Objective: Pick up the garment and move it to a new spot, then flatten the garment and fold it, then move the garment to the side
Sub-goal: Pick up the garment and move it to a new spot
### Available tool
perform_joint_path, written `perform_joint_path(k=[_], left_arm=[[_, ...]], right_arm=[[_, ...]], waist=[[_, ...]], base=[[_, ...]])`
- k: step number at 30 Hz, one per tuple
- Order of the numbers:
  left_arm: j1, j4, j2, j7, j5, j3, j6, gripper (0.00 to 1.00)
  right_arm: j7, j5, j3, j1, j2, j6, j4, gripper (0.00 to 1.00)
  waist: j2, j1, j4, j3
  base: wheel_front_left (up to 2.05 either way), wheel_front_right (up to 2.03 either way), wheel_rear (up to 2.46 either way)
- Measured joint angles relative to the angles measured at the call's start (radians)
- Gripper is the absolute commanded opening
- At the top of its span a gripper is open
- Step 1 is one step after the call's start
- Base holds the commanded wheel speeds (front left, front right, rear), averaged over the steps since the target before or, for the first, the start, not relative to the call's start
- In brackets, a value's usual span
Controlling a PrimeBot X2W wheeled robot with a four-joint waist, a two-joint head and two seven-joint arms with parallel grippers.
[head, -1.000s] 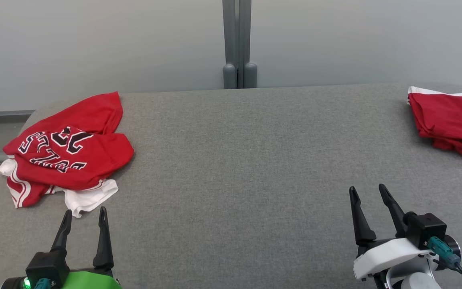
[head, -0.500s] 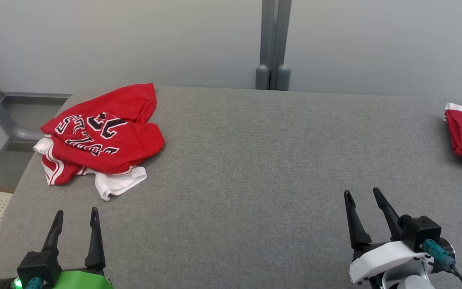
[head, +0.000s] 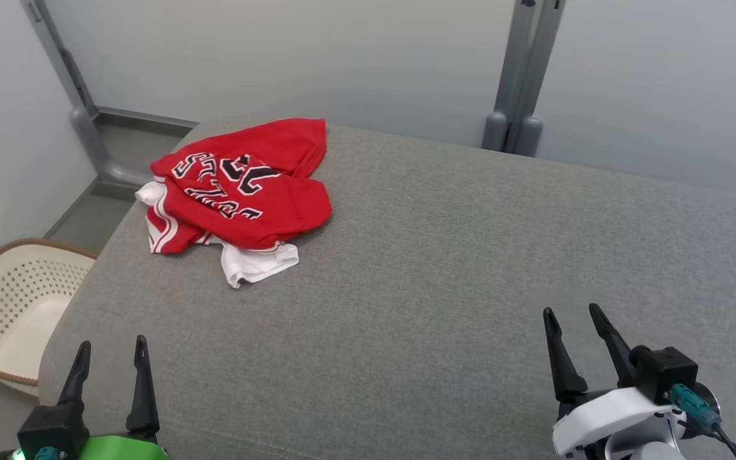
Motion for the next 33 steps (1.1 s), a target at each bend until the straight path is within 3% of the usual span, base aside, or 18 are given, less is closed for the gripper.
perform_joint_path(k=[16, 23, 33], left_arm=[[0.018, -0.006, 0.019, 0.001, -0.022, 0.015, 0.018, 1.00], [0.005, 0.004, 0.021, -0.004, -0.039, 0.022, 0.022, 1.00], [-0.237, 0.051, 0.054, -0.027, -0.070, 0.048, 0.005, 1.00]], right_arm=[[0.000, 0.010, 0.020, -0.002, 0.001, 0.000, 0.004, 1.00], [0.000, -0.004, 0.012, -0.011, 0.002, 0.000, 0.002, 1.00], [0.017, -0.048, -0.050, -0.094, -0.067, 0.000, -0.054, 1.00]], waist=[[0.0000, 0.0000, 0.130, 0.007], [0.0000, 0.0000, 0.107, 0.012], [0.0000, 0.0000, 0.033, 0.104]], base=[[0.00, 0.00, 0.00], [0.00, 0.00, 0.00], [0.00, 0.00, 0.00]])
